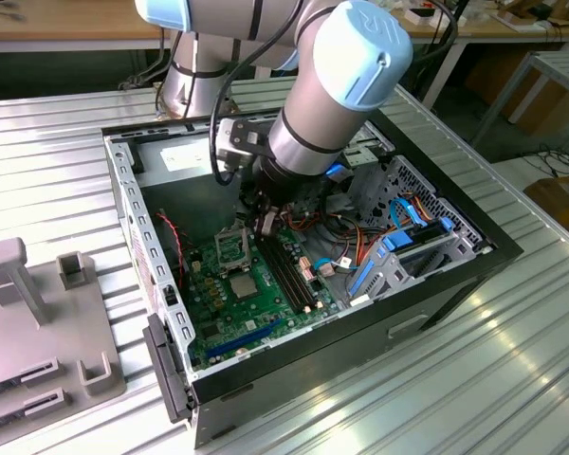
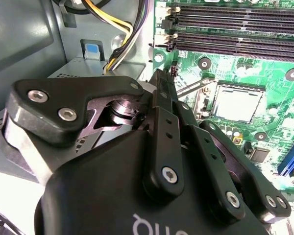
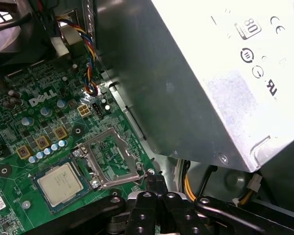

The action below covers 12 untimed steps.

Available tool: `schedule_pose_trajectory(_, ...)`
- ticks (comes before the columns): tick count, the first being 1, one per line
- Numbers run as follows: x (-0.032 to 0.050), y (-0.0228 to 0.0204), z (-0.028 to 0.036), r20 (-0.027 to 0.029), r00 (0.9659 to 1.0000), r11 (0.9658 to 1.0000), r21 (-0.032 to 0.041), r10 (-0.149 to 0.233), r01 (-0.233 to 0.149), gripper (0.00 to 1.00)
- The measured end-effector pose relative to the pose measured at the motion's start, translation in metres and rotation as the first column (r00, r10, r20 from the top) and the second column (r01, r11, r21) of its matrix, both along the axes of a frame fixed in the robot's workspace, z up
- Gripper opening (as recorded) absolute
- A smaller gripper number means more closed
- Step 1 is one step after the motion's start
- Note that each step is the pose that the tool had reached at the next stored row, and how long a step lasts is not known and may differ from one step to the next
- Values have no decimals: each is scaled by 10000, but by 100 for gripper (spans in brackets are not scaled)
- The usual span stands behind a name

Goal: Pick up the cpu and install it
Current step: 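Close the cpu cover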

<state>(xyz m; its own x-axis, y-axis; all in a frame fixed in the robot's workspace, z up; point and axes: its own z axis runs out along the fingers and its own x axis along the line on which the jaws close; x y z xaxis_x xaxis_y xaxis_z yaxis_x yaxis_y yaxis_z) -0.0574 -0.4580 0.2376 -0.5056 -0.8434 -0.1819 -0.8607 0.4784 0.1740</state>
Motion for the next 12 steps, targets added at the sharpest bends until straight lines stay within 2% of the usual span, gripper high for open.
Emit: schedule_pose_trajectory(12,-14,-2,36,-1,10000,10000,-1,19,-19,11)
